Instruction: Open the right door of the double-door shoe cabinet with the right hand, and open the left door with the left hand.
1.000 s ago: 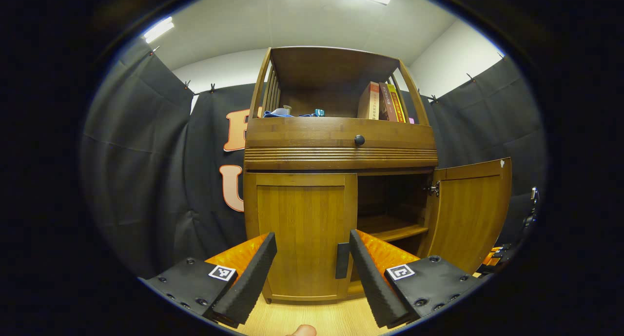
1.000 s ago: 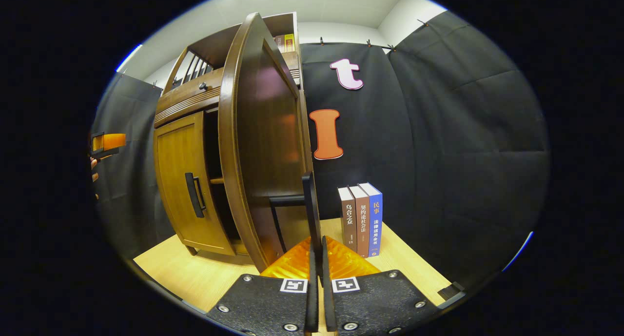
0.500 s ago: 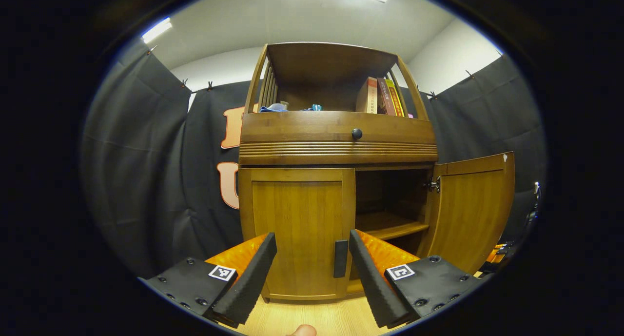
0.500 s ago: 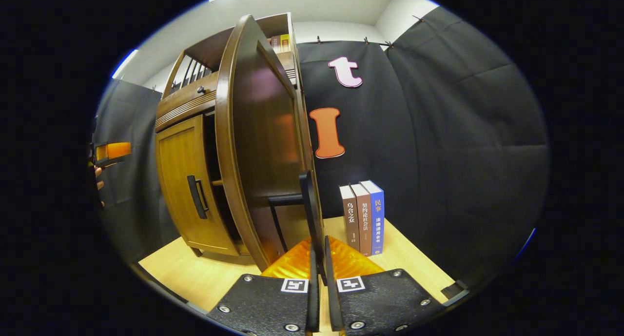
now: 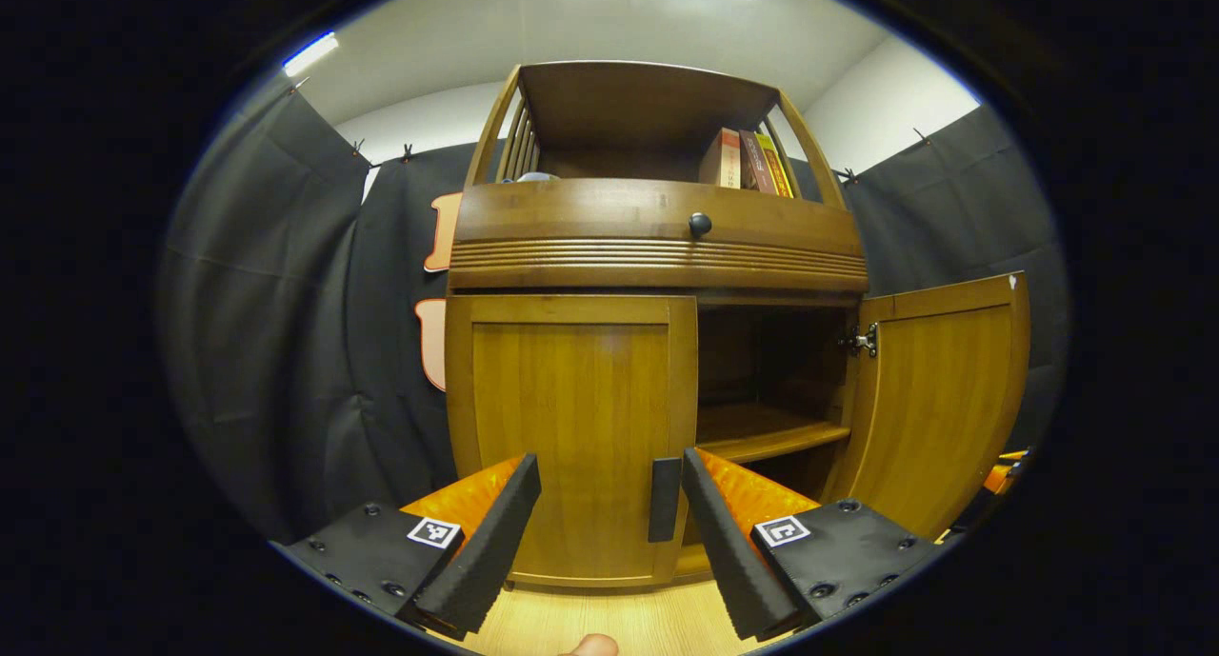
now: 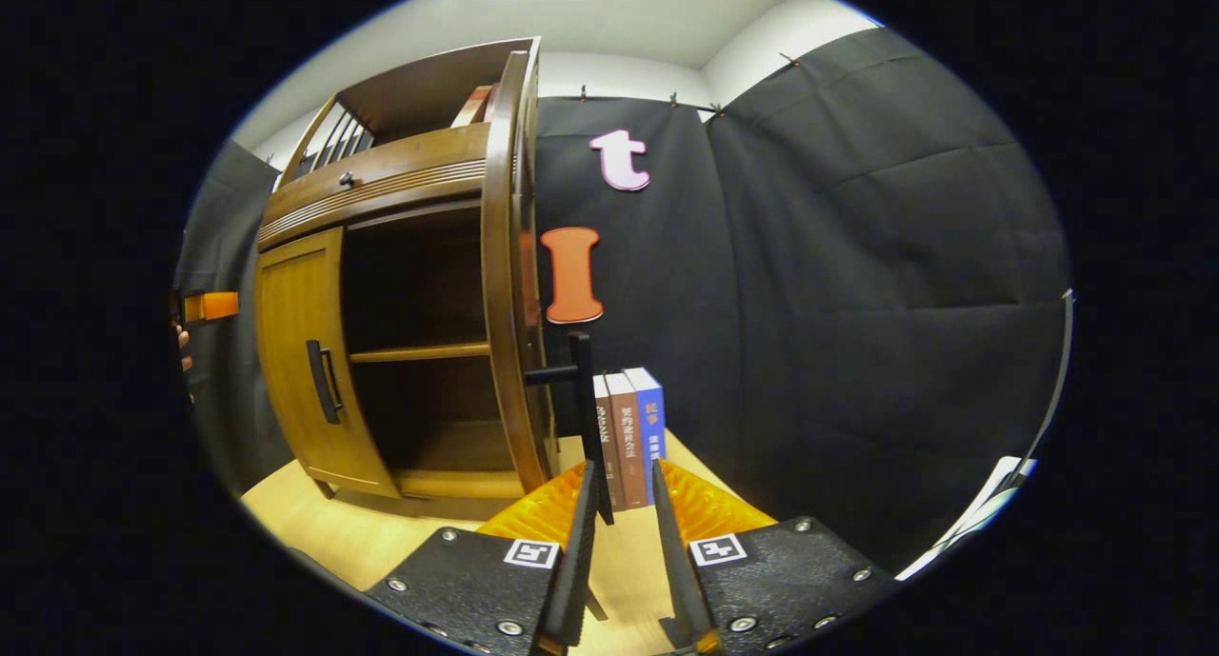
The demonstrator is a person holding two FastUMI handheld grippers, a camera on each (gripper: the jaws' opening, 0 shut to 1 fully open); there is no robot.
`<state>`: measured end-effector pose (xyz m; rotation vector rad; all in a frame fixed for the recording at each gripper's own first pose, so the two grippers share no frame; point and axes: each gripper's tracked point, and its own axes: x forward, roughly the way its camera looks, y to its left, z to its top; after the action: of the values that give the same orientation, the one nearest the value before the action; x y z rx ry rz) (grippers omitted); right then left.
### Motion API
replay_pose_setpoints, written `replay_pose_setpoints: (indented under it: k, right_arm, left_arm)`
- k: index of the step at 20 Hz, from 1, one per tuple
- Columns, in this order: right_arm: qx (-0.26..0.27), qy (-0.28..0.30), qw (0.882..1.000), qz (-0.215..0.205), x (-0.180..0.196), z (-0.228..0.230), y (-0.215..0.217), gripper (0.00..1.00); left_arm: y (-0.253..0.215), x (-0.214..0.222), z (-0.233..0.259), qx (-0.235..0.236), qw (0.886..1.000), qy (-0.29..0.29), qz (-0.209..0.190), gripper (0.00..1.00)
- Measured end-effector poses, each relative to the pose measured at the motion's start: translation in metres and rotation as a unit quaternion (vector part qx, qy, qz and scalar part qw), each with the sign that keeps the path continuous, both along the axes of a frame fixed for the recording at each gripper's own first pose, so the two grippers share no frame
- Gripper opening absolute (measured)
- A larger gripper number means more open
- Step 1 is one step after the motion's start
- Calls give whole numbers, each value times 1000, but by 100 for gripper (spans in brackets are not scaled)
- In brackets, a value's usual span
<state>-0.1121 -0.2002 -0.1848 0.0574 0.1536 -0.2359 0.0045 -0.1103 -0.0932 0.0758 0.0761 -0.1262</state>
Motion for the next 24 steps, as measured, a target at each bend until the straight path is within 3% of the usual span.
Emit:
replay_pose_setpoints:
  k: [5,7,8,13,14,15,16,17,18,23,24]
  right_arm:
    - [-4,-5,1000,5,-4,-1,2,64]
    - [-10,-8,1000,5,-7,0,4,55]
    - [-12,-9,1000,7,-9,1,7,68]
    - [-8,-12,1000,12,-15,1,10,69]
    - [-8,-12,1000,12,-16,0,10,59]
    - [-9,-13,1000,12,-17,2,10,71]
    - [-10,-15,1000,11,-18,3,9,82]
    - [-9,-16,1000,11,-18,3,9,82]
    - [-8,-18,1000,11,-18,5,9,71]
    - [-8,-19,1000,15,-18,5,11,71]
    - [-9,-20,1000,15,-20,5,11,71]
  left_arm:
    - [-20,30,-49,12,1000,20,-10,95]
    - [-26,47,-71,26,999,32,-13,97]
    - [-31,55,-80,31,999,35,-16,99]
    - [-46,88,-107,30,998,35,-30,100]
    - [-46,94,-111,26,999,37,-28,100]
    - [-45,99,-113,24,999,36,-26,100]
    - [-46,104,-117,24,999,36,-26,97]
    - [-46,107,-121,23,999,38,-26,94]
    - [-46,110,-124,24,999,41,-25,91]
    - [-48,124,-146,22,998,61,-17,78]
    - [-49,124,-148,22,998,63,-18,71]
